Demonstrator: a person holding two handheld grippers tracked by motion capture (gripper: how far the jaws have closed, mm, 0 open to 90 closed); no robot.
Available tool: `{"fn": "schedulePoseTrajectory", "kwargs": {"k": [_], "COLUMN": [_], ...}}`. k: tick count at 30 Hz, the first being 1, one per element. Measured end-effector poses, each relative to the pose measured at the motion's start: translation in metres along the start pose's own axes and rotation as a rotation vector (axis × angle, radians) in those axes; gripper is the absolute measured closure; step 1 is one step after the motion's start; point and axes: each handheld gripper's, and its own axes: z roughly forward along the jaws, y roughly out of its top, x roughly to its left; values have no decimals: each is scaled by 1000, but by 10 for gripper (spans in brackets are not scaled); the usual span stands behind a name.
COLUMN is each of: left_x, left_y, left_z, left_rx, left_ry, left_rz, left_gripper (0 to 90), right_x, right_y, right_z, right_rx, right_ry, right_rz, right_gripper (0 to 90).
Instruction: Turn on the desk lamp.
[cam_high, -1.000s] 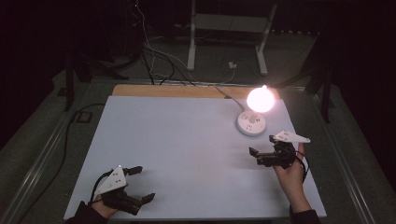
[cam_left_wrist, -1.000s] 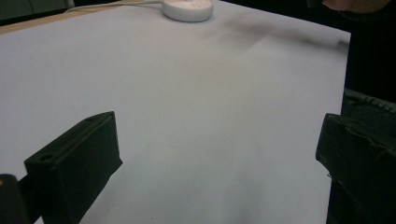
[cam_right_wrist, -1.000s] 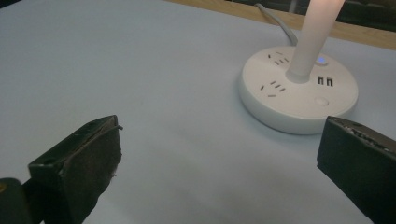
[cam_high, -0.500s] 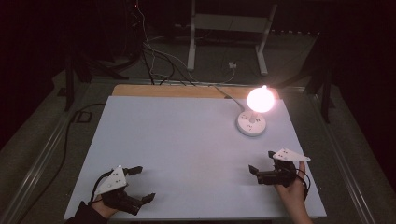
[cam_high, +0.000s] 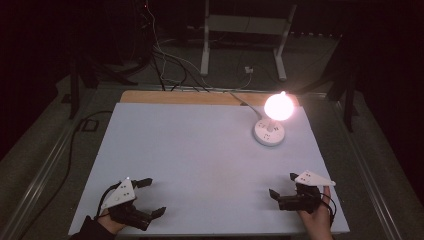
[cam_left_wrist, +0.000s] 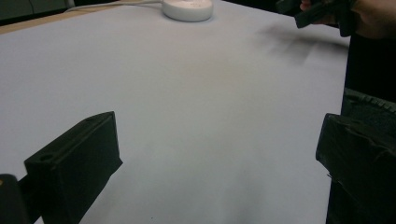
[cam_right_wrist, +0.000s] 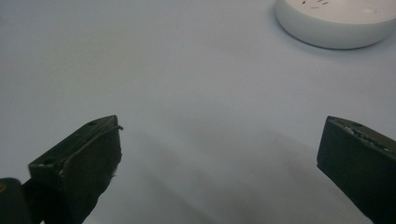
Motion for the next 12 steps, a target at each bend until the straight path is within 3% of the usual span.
{"fn": "schedulePoseTrajectory", "kwargs": {"k": [5, 12], "left_x": [0, 1], "left_y": [0, 0], "left_z": [1, 1], "left_rx": [2, 3], "left_ry": [-3, -2], "left_rz": [3, -1], "left_gripper": [3, 3], "right_x": [4, 1], "right_y": [-6, -6], "right_z": [-2, -1], "right_rx": [24, 16], "right_ry": [-16, -21], "right_rz": [-34, -32], "right_gripper": [0, 0]}}
